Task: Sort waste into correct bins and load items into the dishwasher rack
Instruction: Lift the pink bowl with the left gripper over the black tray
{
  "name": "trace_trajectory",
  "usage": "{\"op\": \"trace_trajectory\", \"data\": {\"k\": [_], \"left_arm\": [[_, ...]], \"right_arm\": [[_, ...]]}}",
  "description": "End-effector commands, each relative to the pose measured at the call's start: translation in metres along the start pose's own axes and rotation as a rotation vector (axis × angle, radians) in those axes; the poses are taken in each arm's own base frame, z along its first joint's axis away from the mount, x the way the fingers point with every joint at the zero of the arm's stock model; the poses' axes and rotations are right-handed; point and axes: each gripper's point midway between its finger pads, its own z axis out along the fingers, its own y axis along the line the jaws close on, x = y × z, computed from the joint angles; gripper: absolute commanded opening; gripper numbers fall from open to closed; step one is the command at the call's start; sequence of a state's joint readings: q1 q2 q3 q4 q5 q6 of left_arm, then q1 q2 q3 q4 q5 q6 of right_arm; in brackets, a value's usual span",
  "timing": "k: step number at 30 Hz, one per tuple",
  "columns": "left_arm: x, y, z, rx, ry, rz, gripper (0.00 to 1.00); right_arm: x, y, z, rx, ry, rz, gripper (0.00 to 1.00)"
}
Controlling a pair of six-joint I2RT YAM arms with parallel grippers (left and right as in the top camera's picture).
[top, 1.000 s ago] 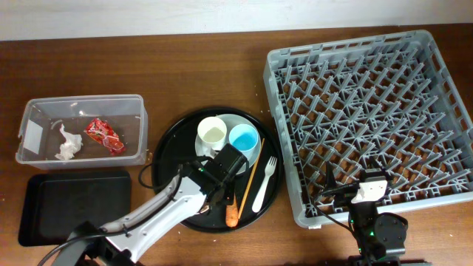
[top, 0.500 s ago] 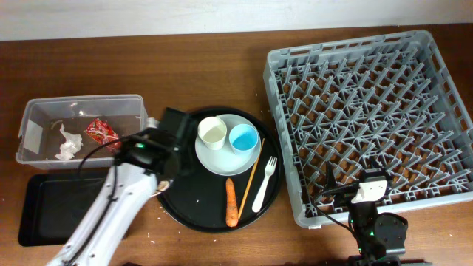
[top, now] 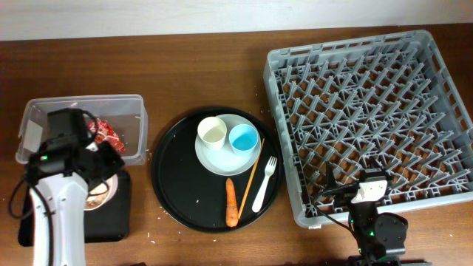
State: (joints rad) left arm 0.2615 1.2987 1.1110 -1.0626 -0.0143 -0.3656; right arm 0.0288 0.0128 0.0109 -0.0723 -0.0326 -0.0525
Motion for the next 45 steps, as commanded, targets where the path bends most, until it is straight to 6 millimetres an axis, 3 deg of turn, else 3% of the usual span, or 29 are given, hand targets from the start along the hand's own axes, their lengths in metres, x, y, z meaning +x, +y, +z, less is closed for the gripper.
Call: {"op": "trace_trajectory", "data": {"k": [1,9,15,18,21,24,26,29,31,34,36,41,45], "left_arm": [[-0.022,0.015,-0.009,0.042,-0.068,-0.046,0.0],[-0.037,0.052,0.002,0.189,-0.102,-0.228,0.0],[-0.027,0.07,0.027,0.334,-0.118,-0.33,0.0],[-0.033,0.076,0.009,0.555,-0.187,-0.379,0.0],[-0.029,0.092,0.01,0.512,-0.206,-0.358,0.0],[-0.02,0.09,0.012,0.514,-0.175,-0.335,0.0],[-0.024,0.089,0.01,0.524,-0.196,-0.319,0.0],[-0.028,0.078,0.001,0.605,-0.231,-0.253,0.0],[-0.028,0.085,-0.001,0.612,-0.246,-0.282,0.0],[-0.027,0.084,-0.017,0.756,-0.335,-0.259,0.0],[-0.018,0.099,-0.019,0.808,-0.398,-0.325,0.0],[-0.009,0.099,-0.022,0.883,-0.473,-0.318,0.0],[-0.013,0.093,-0.034,0.949,-0.52,-0.292,0.0]], "right_arm": [[0.002,0.0,0.0,0.002,0.004,0.005,0.99],[0.002,0.0,0.0,0.002,0.004,0.006,0.99],[0.002,0.0,0.0,0.002,0.004,0.005,0.99],[0.002,0.0,0.0,0.002,0.004,0.006,0.99],[0.002,0.0,0.0,0.002,0.004,0.006,0.99],[0.002,0.0,0.0,0.002,0.004,0.005,0.99],[0.002,0.0,0.0,0.002,0.004,0.005,0.99],[0.002,0.0,0.0,0.002,0.004,0.006,0.98],[0.002,0.0,0.0,0.002,0.004,0.005,0.99],[0.002,0.0,0.0,0.002,0.004,0.006,0.99],[0.002,0.0,0.0,0.002,0.004,0.006,0.99],[0.002,0.0,0.0,0.002,0.004,0.005,0.99],[0.002,0.0,0.0,0.002,0.004,0.005,0.99]]}}
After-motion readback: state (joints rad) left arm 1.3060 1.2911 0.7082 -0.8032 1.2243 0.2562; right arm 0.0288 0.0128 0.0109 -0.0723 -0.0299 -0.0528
